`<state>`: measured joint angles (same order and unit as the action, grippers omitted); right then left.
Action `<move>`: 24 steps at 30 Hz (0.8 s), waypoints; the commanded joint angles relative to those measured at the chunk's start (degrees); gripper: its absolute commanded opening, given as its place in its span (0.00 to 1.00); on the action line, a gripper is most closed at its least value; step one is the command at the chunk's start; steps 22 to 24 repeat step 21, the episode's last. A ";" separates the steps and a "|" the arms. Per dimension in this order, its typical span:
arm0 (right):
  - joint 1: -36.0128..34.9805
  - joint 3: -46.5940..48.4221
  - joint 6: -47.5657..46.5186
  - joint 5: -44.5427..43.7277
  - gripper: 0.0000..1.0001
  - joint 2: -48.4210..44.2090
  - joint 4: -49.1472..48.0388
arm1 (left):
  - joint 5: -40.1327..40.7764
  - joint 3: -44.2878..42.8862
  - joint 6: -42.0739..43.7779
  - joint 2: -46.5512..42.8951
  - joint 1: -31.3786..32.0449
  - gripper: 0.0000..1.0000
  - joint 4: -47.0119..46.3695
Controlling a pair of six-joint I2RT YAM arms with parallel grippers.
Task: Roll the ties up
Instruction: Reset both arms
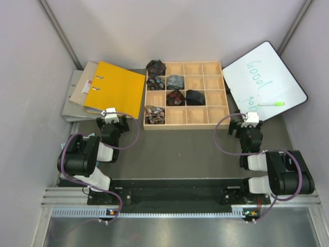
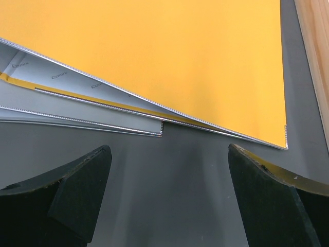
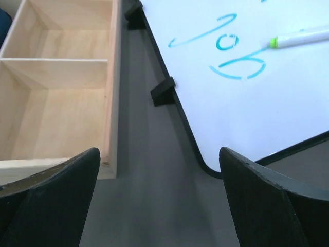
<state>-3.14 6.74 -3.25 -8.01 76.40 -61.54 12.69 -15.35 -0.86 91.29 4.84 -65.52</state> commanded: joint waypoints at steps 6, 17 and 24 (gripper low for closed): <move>4.72 5.21 5.53 6.16 0.99 1.21 0.61 | -1.17 -1.61 -0.81 0.12 -0.62 0.99 -1.81; 4.63 5.21 4.39 9.33 0.99 1.56 -0.42 | -1.87 -2.31 -0.81 0.38 -0.89 0.99 -0.66; 4.63 5.12 4.48 9.33 0.99 1.56 -0.25 | -1.97 -1.96 -0.89 0.21 -0.97 0.99 -1.02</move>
